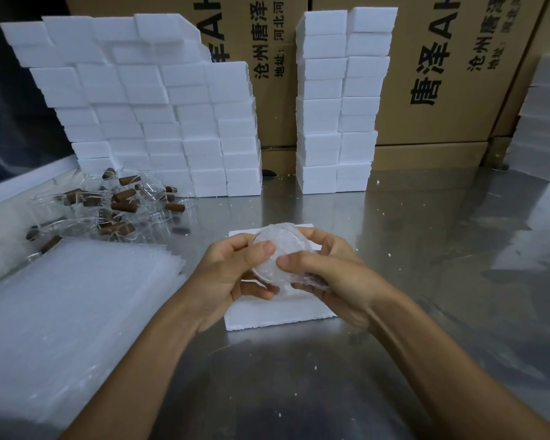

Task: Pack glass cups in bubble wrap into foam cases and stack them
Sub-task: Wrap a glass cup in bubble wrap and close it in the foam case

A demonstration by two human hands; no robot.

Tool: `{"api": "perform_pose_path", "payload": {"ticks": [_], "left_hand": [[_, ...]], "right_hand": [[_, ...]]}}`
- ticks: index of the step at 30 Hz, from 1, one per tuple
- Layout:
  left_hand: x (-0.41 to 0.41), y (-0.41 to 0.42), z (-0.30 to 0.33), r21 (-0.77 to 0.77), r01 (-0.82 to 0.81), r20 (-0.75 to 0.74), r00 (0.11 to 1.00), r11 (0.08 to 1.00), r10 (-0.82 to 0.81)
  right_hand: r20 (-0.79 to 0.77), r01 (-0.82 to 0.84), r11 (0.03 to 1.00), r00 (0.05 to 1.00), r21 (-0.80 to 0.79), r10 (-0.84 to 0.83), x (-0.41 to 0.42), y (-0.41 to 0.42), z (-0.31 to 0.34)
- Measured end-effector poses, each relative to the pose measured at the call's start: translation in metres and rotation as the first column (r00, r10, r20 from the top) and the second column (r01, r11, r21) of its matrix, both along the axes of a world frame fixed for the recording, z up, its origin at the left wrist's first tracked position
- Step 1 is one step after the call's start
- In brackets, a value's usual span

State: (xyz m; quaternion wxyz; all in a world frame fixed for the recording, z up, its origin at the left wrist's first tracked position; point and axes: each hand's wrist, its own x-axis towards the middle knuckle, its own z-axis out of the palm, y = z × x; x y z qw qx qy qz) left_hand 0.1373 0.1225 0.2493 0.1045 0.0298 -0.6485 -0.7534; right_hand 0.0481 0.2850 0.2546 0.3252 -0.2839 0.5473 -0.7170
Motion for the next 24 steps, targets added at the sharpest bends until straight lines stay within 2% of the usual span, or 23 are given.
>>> {"api": "perform_pose_path", "payload": {"ticks": [2,7,12,14,17,20,22,24], "left_hand": [[-0.001,0.002,0.0,0.024,-0.001,0.01,1.0,1.0,0.001],[0.002,0.003,0.002,0.005,0.053,-0.013,0.999,0.999,-0.052],[0.007,-0.007,0.0,-0.029,0.155,-0.083,0.984,0.987,-0.157],[0.006,-0.01,-0.002,-0.071,0.11,-0.118,0.986,0.991,-0.117],[0.002,-0.012,-0.004,-0.19,-0.079,-0.187,0.981,0.979,0.043],[-0.001,-0.011,-0.008,-0.392,-0.231,-0.255,0.957,0.891,0.136],[-0.002,-0.009,-0.011,-0.544,-0.339,-0.316,0.93,0.767,0.187],[-0.004,-0.007,-0.014,-0.63,-0.435,-0.403,0.891,0.643,0.208]], "right_hand": [[0.009,-0.033,0.999,0.999,-0.008,0.033,-0.002,0.001,-0.001],[-0.101,-0.092,0.995,0.99,0.044,0.096,-0.006,0.006,-0.003],[-0.399,0.03,0.988,0.916,0.154,0.035,-0.006,0.011,0.001],[-0.465,0.097,0.985,0.885,0.143,-0.02,-0.006,0.013,0.002],[-0.54,0.24,0.967,0.827,0.09,-0.155,-0.011,0.011,-0.003],[-0.66,0.305,0.952,0.715,-0.004,-0.232,-0.012,0.007,-0.01],[-0.742,0.324,0.944,0.616,-0.065,-0.263,-0.013,0.007,-0.013],[-0.812,0.346,0.934,0.519,-0.087,-0.268,-0.016,0.007,-0.015]]}}
